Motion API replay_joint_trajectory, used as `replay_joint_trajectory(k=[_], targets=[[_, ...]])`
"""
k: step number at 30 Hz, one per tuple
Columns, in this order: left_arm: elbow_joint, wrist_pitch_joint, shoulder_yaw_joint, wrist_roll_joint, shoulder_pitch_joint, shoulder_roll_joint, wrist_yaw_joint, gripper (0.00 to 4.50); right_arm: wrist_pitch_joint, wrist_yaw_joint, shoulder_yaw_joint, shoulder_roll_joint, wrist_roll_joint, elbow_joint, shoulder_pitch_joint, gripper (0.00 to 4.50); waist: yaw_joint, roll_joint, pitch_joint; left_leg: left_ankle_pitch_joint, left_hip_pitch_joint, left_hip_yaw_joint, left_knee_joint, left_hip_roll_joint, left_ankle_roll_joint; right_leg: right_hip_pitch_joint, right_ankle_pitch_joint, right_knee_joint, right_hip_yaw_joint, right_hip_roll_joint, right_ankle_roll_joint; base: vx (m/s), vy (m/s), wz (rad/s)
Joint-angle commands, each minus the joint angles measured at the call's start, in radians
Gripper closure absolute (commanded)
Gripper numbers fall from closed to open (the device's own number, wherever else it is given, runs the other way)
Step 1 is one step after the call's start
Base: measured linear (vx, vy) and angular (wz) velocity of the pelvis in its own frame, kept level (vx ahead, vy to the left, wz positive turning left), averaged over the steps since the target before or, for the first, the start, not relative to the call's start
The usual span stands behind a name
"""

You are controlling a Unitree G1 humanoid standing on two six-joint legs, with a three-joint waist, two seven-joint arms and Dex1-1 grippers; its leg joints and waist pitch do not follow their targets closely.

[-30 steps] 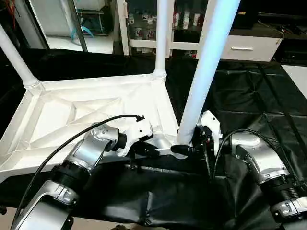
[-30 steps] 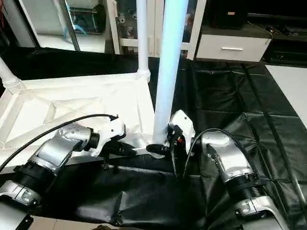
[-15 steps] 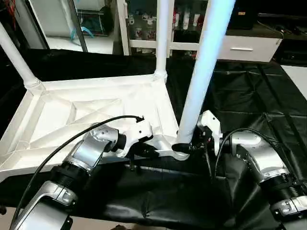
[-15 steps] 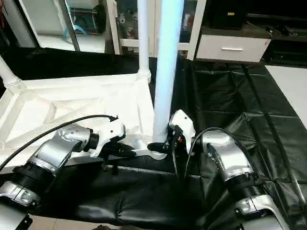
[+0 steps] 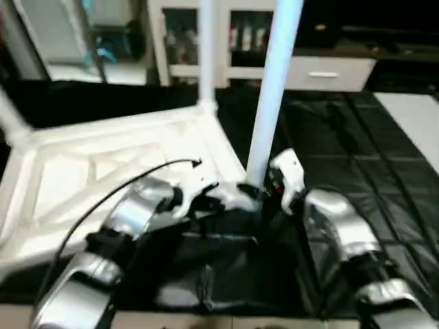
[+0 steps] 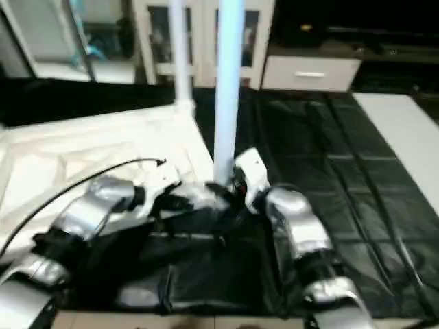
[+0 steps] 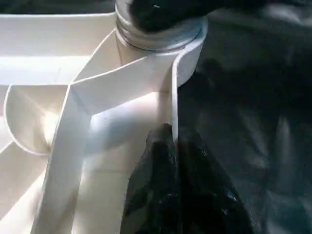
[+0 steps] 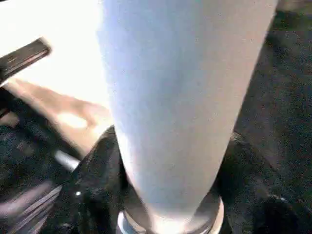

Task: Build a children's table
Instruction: Rotate leg to tighten

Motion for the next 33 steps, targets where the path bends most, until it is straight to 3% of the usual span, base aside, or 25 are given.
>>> replay_joint_trajectory(k=[1,5,6,9,10,11,12,13,14,15,16,17,18,19,20,21,22,23,24,26,27,28,30,31,33], targets=[[0.056,0.012,-0.001,0.002,-0.017,-0.05,0.082,4.5,0.04,-0.133,-0.02,0.047,-0.005,0.073,-0.018,2.31,-0.021,0.004,-0.034,-0.646,0.031,-0.068,-0.099,0.065,-0.074,0.003,-0.64,-0.097,0.005,-0.057,-0.1,0.0,0.0,0.0],[0.151,0.023,0.04,0.022,-0.079,-0.1,0.251,4.5,0.034,-0.414,-0.108,0.152,0.012,0.192,-0.096,2.37,-0.052,0.018,-0.027,-0.761,0.046,-0.075,-0.109,0.064,-0.09,-0.002,-0.573,-0.108,-0.024,-0.048,-0.103,0.0,0.0,0.0],[0.174,0.022,0.045,0.03,-0.094,-0.11,0.288,4.5,0.024,-0.492,-0.129,0.176,0.012,0.219,-0.114,2.39,-0.059,0.021,-0.027,-0.789,0.047,-0.077,-0.116,0.066,-0.091,0.009,-0.549,-0.107,-0.034,-0.046,-0.101,0.0,0.0,0.0],[0.231,0.003,0.067,0.041,-0.129,-0.134,0.39,4.5,-0.013,-0.64,-0.16,0.232,0.003,0.281,-0.154,2.41,-0.06,0.028,-0.022,-0.863,0.021,-0.068,-0.165,0.081,-0.11,0.038,-0.443,-0.057,-0.041,-0.035,-0.114,0.0,0.0,0.0],[0.26,-0.013,0.078,0.043,-0.145,-0.143,0.431,4.5,-0.049,-0.67,-0.148,0.258,-0.02,0.31,-0.175,2.42,-0.056,0.014,-0.025,-0.85,0.037,-0.055,-0.154,0.071,-0.109,0.021,-0.474,-0.068,-0.038,-0.04,-0.118,0.0,0.0,0.0],[0.26,-0.013,0.078,0.043,-0.145,-0.143,0.431,4.5,-0.049,-0.67,-0.148,0.258,-0.02,0.31,-0.175,2.43,-0.059,0.013,-0.026,-0.833,0.05,-0.052,-0.137,0.063,-0.104,0.006,-0.526,-0.085,-0.038,-0.048,-0.116,0.0,0.0,0.0],[0.265,-0.017,0.08,0.043,-0.148,-0.145,0.438,4.5,-0.07,-0.66,-0.14,0.269,-0.025,0.316,-0.182,2.43,-0.066,-0.004,-0.026,-0.765,0.071,-0.054,-0.091,0.044,-0.077,-0.014,-0.655,-0.139,-0.051,-0.071,-0.081,0.0,0.0,0.0],[0.269,-0.02,0.083,0.043,-0.15,-0.144,0.44,4.5,-0.091,-0.643,-0.138,0.279,-0.024,0.32,-0.188,2.45,-0.062,0.004,-0.025,-0.671,0.065,-0.058,-0.071,0.039,-0.043,-0.001,-0.744,-0.159,-0.062,-0.092,-0.045,0.0,0.0,0.0],[0.269,-0.02,0.084,0.043,-0.151,-0.142,0.44,4.5,-0.103,-0.632,-0.138,0.286,-0.021,0.321,-0.192,2.45,-0.067,0.002,-0.022,-0.649,0.048,-0.066,-0.08,0.049,-0.035,0.017,-0.743,-0.16,-0.08,-0.093,-0.024,0.0,0.0,0.0],[0.272,-0.023,0.085,0.043,-0.151,-0.141,0.439,4.5,-0.111,-0.617,-0.141,0.289,-0.017,0.322,-0.194,2.45,-0.065,0.012,-0.019,-0.676,0.043,-0.073,-0.092,0.058,-0.042,0.027,-0.716,-0.151,-0.089,-0.087,-0.019,0.0,0.0,0.0],[0.278,-0.03,0.087,0.044,-0.152,-0.137,0.439,4.5,-0.134,-0.577,-0.148,0.296,-0.005,0.325,-0.201,2.45,-0.065,0.026,-0.018,-0.772,0.019,-0.085,-0.135,0.085,-0.074,0.057,-0.567,-0.096,-0.079,-0.073,-0.043,0.0,0.0,0.0],[0.281,-0.038,0.086,0.043,-0.149,-0.13,0.432,4.5,-0.156,-0.545,-0.135,0.288,-0.015,0.311,-0.2,2.45,-0.059,0.027,-0.021,-0.809,0.01,-0.087,-0.155,0.096,-0.093,0.068,-0.476,-0.061,-0.066,-0.065,-0.065,0.0,0.0,0.0],[0.28,-0.04,0.085,0.043,-0.149,-0.129,0.431,4.5,-0.158,-0.54,-0.133,0.286,-0.015,0.309,-0.199,2.45,-0.049,0.021,-0.02,-0.845,0.024,-0.069,-0.17,0.092,-0.115,0.043,-0.383,-0.052,-0.054,-0.055,-0.112,0.0,0.0,0.0],[0.28,-0.072,0.083,0.042,-0.143,-0.119,0.422,4.5,-0.174,-0.495,-0.118,0.268,-0.019,0.273,-0.187,1.9,-0.053,-0.002,-0.023,-0.79,0.049,-0.06,-0.125,0.064,-0.101,0.005,-0.505,-0.099,-0.044,-0.077,-0.121,0.0,0.0,0.0],[0.277,-0.081,0.085,0.04,-0.141,-0.116,0.418,4.5,-0.174,-0.485,-0.116,0.261,-0.016,0.255,-0.18,1.76,-0.052,-0.008,-0.024,-0.732,0.056,-0.056,-0.099,0.051,-0.08,-0.004,-0.596,-0.122,-0.045,-0.093,-0.111,0.0,0.0,0.0],[0.275,-0.088,0.086,0.038,-0.139,-0.113,0.415,4.5,-0.175,-0.476,-0.115,0.255,-0.014,0.24,-0.175,1.76,-0.047,-0.01,-0.024,-0.603,0.041,-0.058,-0.075,0.043,-0.03,0.008,-0.72,-0.143,-0.043,-0.115,-0.078,0.0,0.0,0.0],[0.25,-0.1,0.081,0.034,-0.124,-0.1,0.38,4.5,-0.166,-0.434,-0.106,0.222,-0.009,0.18,-0.148,1.58,-0.044,-0.007,-0.03,-0.488,-0.007,-0.07,-0.087,0.053,-0.004,0.045,-0.708,-0.123,-0.032,-0.122,-0.063,0.002,-0.001,-0.21],[0.241,-0.1,0.077,0.034,-0.119,-0.096,0.365,4.5,-0.162,-0.419,-0.102,0.21,-0.01,0.162,-0.14,1.58,-0.039,-0.004,-0.032,-0.448,-0.02,-0.074,-0.097,0.06,-0.001,0.053,-0.662,-0.115,-0.029,-0.118,-0.063,0.002,-0.001,-0.21],[0.219,-0.096,0.071,0.033,-0.107,-0.086,0.337,4.5,-0.151,-0.388,-0.097,0.185,-0.008,0.124,-0.123,1.43,-0.043,0.006,-0.032,-0.458,-0.02,-0.08,-0.109,0.073,-0.008,0.045,-0.573,-0.102,-0.033,-0.1,-0.085,-0.013,0.004,-0.18],[0.195,-0.091,0.061,0.031,-0.093,-0.075,0.3,4.5,-0.127,-0.333,-0.095,0.157,0.007,0.082,-0.104,1.28,-0.039,0.001,-0.04,-0.458,-0.007,-0.071,-0.107,0.078,-0.012,0.035,-0.408,-0.09,-0.023,-0.092,-0.155,0.0,0.0,0.0],[0.169,-0.078,0.051,0.028,-0.077,-0.063,0.26,4.5,-0.106,-0.274,-0.09,0.123,0.021,0.038,-0.084,1.2,-0.039,-0.002,-0.045,-0.401,-0.007,-0.06,-0.102,0.075,0.002,0.031,-0.289,-0.076,-0.015,-0.091,-0.212,0.0,0.0,0.0],[0.144,-0.068,0.038,0.026,-0.061,-0.05,0.218,4.5,-0.081,-0.209,-0.087,0.09,0.037,-0.003,-0.066,1.08,-0.026,-0.007,-0.043,-0.353,-0.011,-0.048,-0.097,0.071,0.044,0.037,-0.251,-0.073,-0.011,-0.09,-0.233,0.0,0.0,0.0],[0.096,-0.06,0.007,0.02,-0.028,-0.023,0.129,4.5,-0.008,-0.066,-0.071,0.018,0.077,-0.086,-0.03,0.89,-0.014,-0.009,-0.035,-0.373,-0.004,-0.043,-0.09,0.073,0.074,0.028,-0.375,-0.082,-0.006,-0.091,-0.218,0.0,0.0,0.0],[0.065,-0.061,-0.015,0.017,-0.005,-0.001,0.066,4.5,0.01,0.046,-0.032,-0.056,0.071,-0.14,-0.001,0.86,-0.006,-0.006,-0.037,-0.373,-0.002,-0.041,-0.087,0.074,0.066,0.024,-0.425,-0.083,-0.004,-0.09,-0.204,0.0,0.0,0.0],[0.037,-0.06,-0.037,0.009,0.014,0.023,0.005,4.5,0.026,0.138,0.0,-0.122,0.07,-0.19,0.028,0.81,0.006,-0.001,-0.042,-0.337,-0.001,-0.039,-0.086,0.076,0.06,0.022,-0.382,-0.077,-0.001,-0.084,-0.203,0.027,-0.016,0.03]])
